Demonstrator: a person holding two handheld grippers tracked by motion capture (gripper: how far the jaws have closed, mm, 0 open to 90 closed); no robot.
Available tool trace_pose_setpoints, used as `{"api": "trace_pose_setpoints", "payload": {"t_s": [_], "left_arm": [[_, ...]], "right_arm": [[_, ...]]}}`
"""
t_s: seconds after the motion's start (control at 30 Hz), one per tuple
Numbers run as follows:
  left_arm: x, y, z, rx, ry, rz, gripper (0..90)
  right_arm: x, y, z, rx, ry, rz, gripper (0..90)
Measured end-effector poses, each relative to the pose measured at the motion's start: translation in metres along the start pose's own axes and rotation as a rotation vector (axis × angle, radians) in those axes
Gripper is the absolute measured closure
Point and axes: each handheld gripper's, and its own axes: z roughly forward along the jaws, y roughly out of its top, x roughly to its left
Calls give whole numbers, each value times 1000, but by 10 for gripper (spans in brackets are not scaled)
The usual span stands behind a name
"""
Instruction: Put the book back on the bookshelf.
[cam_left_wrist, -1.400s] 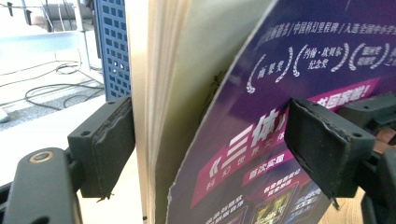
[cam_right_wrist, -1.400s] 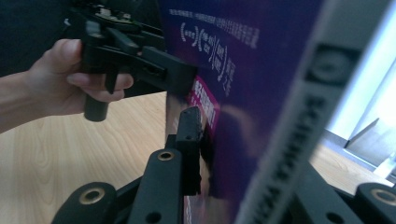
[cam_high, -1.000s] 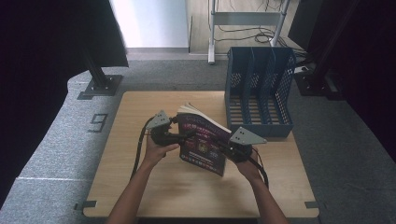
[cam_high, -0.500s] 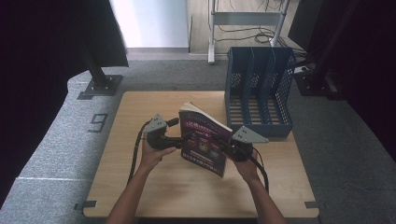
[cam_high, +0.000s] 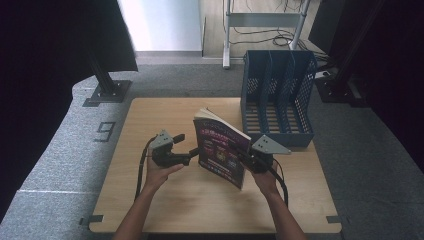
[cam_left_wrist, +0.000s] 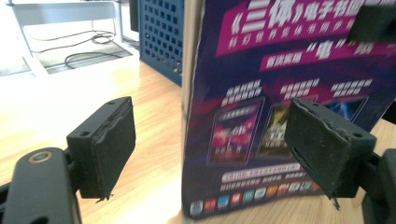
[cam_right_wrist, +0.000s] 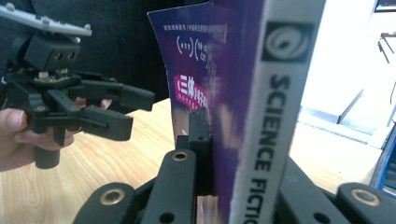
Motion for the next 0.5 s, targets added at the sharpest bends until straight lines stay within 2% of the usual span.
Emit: {"api": "trace_pose_setpoints", "payload": {"t_s": [0.37,0.5], "left_arm": [[11,-28,-6,32,39,-36,169],[15,-31,-5,52,42,-42,170]], "right_arm": [[-3,9,-4,-16,-38,-8,815],[-5,14,-5,-17,-45,-4,815]]}}
